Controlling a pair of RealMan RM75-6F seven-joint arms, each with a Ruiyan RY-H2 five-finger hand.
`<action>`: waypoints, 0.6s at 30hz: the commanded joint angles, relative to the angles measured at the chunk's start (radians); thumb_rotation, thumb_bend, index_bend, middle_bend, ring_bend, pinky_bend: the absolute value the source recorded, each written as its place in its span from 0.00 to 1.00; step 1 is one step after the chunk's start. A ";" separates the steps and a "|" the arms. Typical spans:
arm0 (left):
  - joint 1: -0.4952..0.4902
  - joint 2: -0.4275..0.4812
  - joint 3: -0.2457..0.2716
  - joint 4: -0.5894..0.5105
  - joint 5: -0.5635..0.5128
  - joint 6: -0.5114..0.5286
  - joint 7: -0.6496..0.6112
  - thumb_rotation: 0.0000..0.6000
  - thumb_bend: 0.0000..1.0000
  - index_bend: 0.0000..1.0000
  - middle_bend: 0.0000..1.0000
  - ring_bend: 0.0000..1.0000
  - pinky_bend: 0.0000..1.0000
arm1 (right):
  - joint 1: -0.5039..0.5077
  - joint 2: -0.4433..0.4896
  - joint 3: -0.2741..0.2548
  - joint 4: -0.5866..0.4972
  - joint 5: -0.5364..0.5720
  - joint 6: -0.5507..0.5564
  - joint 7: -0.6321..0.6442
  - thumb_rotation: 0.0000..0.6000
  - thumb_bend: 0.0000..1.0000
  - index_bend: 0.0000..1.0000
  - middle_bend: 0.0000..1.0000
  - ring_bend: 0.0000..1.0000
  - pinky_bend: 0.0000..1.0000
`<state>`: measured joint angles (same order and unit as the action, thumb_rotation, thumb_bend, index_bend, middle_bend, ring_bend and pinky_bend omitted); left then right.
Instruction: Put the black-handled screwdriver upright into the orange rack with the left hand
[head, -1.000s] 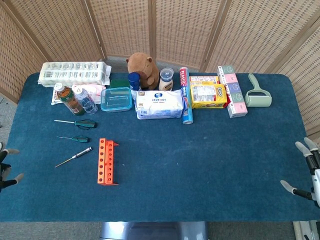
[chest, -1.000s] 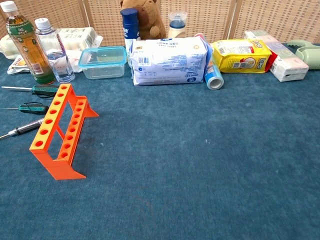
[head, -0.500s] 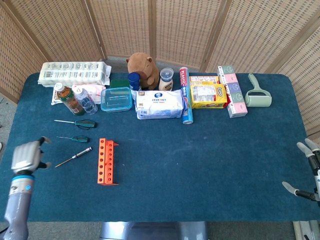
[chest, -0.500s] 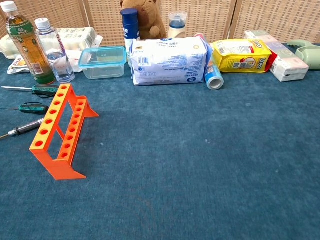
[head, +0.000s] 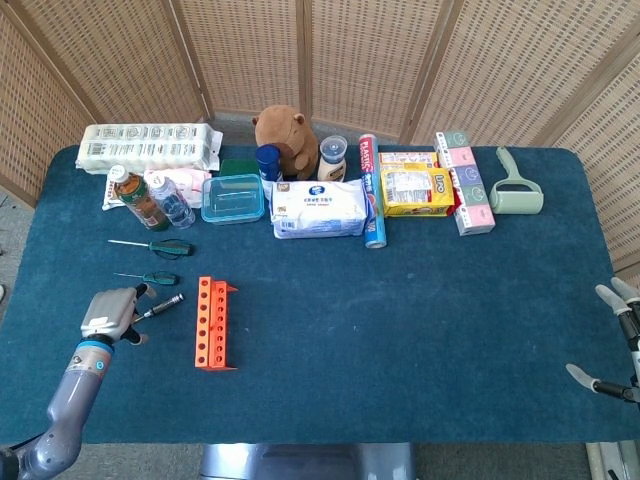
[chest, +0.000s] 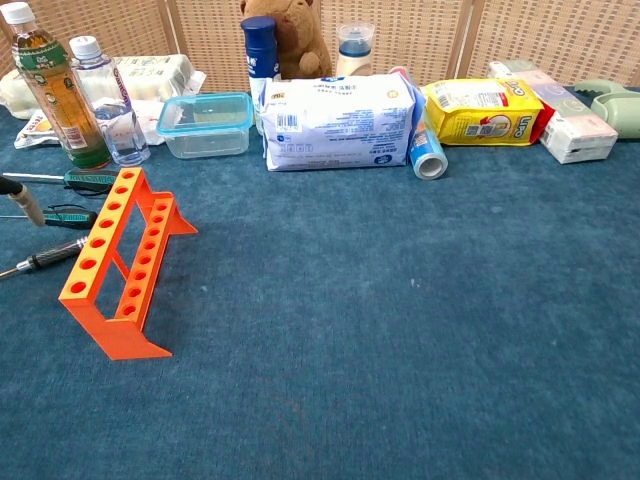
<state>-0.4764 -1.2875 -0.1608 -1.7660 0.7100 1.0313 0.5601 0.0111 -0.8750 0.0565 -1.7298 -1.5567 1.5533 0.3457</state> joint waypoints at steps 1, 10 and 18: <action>-0.010 -0.012 0.010 0.018 0.008 0.022 0.008 1.00 0.05 0.29 1.00 1.00 1.00 | 0.000 0.001 -0.001 0.000 -0.001 -0.001 0.002 1.00 0.00 0.09 0.04 0.00 0.00; -0.060 -0.081 0.023 0.068 -0.024 0.042 0.058 0.99 0.05 0.29 1.00 1.00 1.00 | 0.001 0.005 -0.005 0.004 -0.005 -0.004 0.019 1.00 0.00 0.09 0.05 0.00 0.00; -0.106 -0.135 0.023 0.076 -0.082 0.073 0.122 0.97 0.05 0.29 1.00 1.00 1.00 | 0.003 0.011 -0.013 0.009 -0.025 -0.004 0.039 1.00 0.00 0.09 0.05 0.00 0.00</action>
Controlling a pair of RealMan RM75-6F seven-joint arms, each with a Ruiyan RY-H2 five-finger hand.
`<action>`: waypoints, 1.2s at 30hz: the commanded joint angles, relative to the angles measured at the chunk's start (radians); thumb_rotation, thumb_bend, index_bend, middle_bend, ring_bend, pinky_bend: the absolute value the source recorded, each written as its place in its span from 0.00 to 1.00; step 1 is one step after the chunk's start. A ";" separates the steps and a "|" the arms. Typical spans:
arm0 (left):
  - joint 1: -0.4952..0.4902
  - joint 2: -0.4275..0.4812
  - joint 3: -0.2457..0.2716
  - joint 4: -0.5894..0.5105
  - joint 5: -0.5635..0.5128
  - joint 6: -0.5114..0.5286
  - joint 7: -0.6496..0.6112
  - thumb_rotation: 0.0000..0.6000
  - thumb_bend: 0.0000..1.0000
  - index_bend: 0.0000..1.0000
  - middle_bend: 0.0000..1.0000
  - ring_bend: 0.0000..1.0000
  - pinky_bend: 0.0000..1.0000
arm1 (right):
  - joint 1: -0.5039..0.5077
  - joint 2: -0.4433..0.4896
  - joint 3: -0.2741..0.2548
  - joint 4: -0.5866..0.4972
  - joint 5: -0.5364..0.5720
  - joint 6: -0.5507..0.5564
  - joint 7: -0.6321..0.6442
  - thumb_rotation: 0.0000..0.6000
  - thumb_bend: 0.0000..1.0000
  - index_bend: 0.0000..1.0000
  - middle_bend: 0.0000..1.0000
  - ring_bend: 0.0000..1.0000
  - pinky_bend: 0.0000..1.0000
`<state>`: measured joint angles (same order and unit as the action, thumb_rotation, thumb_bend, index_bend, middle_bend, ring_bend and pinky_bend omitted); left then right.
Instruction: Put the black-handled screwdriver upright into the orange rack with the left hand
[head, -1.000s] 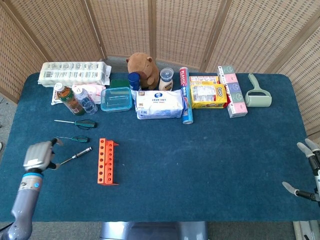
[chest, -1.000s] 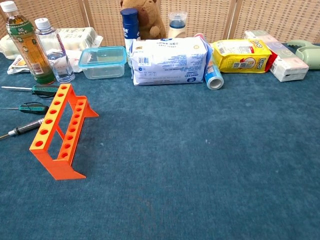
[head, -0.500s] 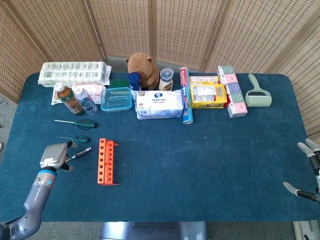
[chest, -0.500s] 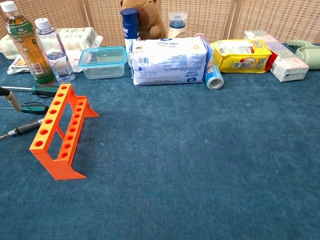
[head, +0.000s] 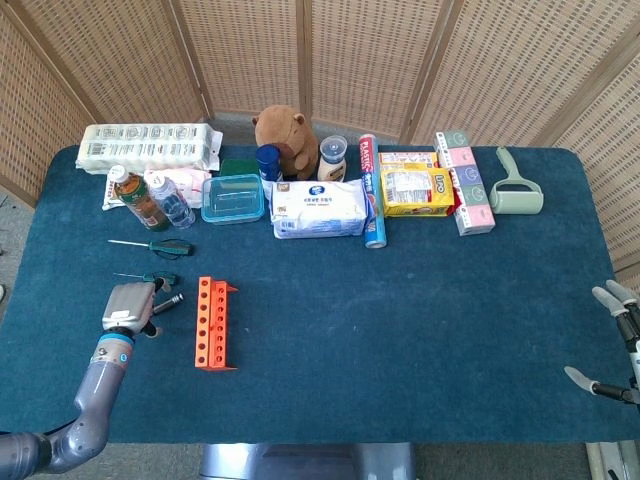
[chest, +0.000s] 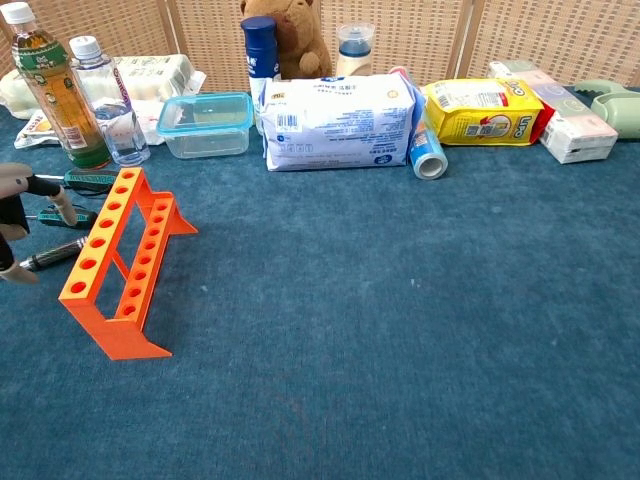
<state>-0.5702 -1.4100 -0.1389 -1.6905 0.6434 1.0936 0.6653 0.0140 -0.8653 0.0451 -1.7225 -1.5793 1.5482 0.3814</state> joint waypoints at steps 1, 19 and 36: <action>-0.017 -0.018 0.002 -0.001 -0.022 0.017 0.026 0.97 0.05 0.29 1.00 1.00 1.00 | 0.000 0.002 -0.002 0.002 -0.003 0.001 0.007 1.00 0.00 0.09 0.05 0.00 0.00; -0.070 -0.065 0.008 0.017 -0.119 0.052 0.090 0.95 0.06 0.29 1.00 1.00 1.00 | 0.000 0.012 -0.005 0.014 -0.007 0.006 0.052 1.00 0.01 0.09 0.05 0.00 0.00; -0.088 -0.051 0.019 -0.040 -0.154 0.067 0.095 0.96 0.06 0.29 1.00 1.00 1.00 | 0.001 0.020 -0.008 0.020 -0.011 0.009 0.082 1.00 0.01 0.09 0.05 0.00 0.00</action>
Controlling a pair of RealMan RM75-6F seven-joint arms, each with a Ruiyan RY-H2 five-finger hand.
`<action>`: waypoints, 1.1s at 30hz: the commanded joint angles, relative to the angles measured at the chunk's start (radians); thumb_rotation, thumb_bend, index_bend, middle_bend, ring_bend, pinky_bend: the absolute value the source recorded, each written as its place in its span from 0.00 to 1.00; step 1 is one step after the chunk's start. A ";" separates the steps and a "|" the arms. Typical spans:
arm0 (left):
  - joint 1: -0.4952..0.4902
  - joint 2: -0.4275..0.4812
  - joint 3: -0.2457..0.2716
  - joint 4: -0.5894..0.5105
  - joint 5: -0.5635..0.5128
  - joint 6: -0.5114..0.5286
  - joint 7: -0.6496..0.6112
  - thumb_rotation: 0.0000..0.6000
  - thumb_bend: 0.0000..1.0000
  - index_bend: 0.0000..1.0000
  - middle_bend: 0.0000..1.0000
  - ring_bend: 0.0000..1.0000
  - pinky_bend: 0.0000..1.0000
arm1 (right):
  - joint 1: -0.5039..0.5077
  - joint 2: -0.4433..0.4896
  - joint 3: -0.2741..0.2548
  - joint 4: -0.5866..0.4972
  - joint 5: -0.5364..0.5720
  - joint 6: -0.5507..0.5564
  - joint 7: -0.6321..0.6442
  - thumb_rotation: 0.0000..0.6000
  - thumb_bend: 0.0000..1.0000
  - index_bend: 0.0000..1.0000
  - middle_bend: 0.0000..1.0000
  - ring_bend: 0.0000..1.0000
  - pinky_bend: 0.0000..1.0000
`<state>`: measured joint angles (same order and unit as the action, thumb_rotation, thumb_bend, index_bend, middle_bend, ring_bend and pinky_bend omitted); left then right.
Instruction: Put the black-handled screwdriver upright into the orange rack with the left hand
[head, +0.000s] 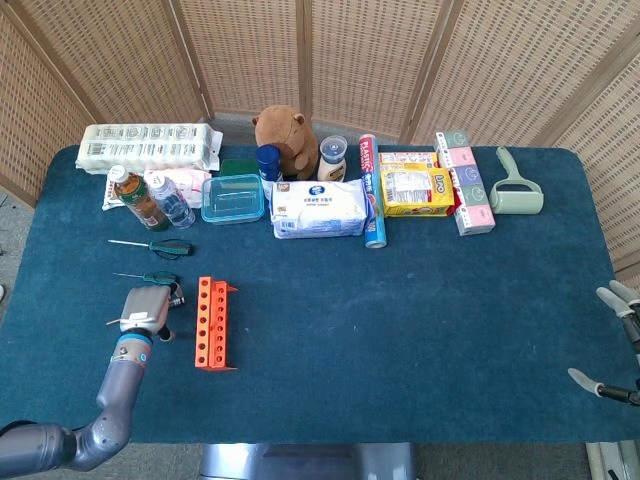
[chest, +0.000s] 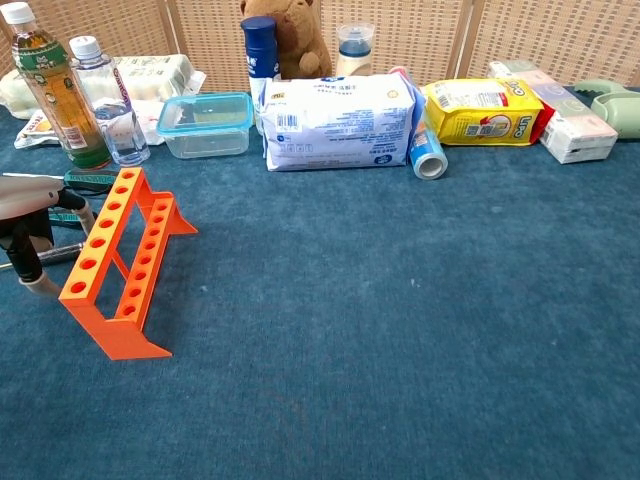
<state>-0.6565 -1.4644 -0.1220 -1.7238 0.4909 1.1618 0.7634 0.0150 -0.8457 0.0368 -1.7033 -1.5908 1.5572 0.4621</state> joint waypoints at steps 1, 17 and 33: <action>-0.002 0.004 0.004 -0.011 -0.002 -0.003 -0.004 0.96 0.06 0.29 1.00 1.00 1.00 | 0.000 0.001 0.000 0.001 0.001 0.001 0.003 1.00 0.01 0.09 0.05 0.00 0.00; 0.014 0.057 0.021 -0.095 0.147 0.021 -0.093 1.00 0.20 0.29 1.00 1.00 1.00 | 0.001 0.003 -0.002 0.001 0.001 -0.001 0.009 1.00 0.01 0.09 0.05 0.00 0.00; 0.057 -0.026 0.053 0.147 0.337 -0.012 -0.241 1.00 0.33 0.35 1.00 1.00 1.00 | 0.004 0.005 -0.003 0.001 0.005 -0.007 0.014 1.00 0.01 0.09 0.05 0.00 0.00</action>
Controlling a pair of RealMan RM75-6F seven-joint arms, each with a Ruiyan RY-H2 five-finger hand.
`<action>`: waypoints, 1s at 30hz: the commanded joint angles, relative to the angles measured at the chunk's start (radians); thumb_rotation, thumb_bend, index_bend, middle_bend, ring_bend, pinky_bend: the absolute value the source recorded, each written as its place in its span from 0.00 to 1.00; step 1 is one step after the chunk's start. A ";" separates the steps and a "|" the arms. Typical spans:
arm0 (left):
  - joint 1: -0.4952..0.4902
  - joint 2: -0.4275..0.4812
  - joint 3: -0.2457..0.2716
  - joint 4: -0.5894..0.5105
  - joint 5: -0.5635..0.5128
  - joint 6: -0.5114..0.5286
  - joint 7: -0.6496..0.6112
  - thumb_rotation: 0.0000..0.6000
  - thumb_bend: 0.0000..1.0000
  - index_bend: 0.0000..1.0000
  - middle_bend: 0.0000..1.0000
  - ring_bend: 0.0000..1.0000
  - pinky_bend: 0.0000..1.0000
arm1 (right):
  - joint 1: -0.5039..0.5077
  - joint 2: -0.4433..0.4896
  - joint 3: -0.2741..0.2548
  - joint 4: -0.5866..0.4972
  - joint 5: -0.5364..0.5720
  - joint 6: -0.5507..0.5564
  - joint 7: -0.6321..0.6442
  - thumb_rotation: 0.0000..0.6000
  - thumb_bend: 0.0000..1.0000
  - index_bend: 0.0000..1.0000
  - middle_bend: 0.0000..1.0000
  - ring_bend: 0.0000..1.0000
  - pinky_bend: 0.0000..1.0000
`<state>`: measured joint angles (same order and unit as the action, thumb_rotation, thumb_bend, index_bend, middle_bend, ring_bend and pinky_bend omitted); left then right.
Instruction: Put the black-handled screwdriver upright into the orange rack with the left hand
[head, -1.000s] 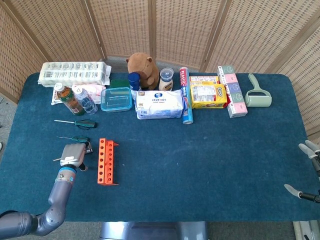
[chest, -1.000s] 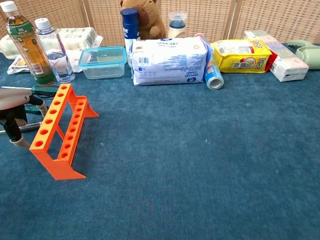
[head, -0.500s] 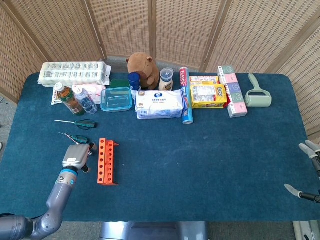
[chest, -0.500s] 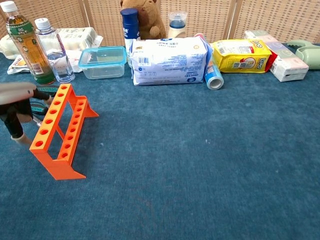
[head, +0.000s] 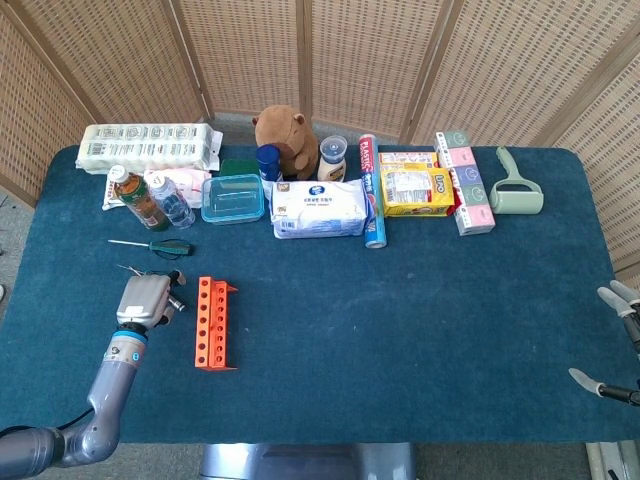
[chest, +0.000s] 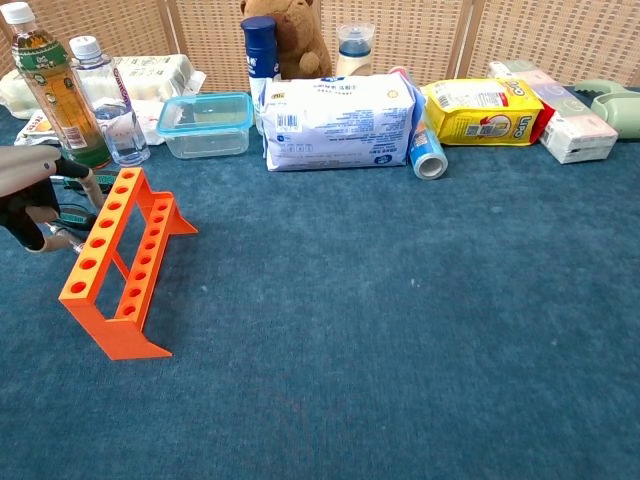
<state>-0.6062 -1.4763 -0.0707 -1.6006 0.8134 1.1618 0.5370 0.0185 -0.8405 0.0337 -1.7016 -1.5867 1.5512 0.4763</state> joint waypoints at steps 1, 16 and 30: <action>0.008 -0.015 0.002 0.026 0.016 -0.013 -0.015 1.00 0.33 0.35 1.00 1.00 1.00 | 0.001 0.000 0.000 0.000 0.002 -0.001 0.001 1.00 0.01 0.09 0.06 0.00 0.00; 0.040 -0.014 0.015 0.060 0.069 -0.041 -0.047 1.00 0.33 0.39 1.00 1.00 1.00 | 0.002 0.003 -0.003 -0.001 -0.003 -0.005 0.009 1.00 0.01 0.09 0.06 0.00 0.00; 0.044 -0.054 0.015 0.103 0.086 -0.040 -0.006 1.00 0.34 0.39 1.00 1.00 1.00 | 0.003 0.006 -0.005 0.007 -0.004 -0.004 0.025 1.00 0.01 0.09 0.06 0.00 0.00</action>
<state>-0.5629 -1.5264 -0.0568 -1.5024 0.8970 1.1205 0.5264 0.0211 -0.8343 0.0291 -1.6948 -1.5914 1.5476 0.5015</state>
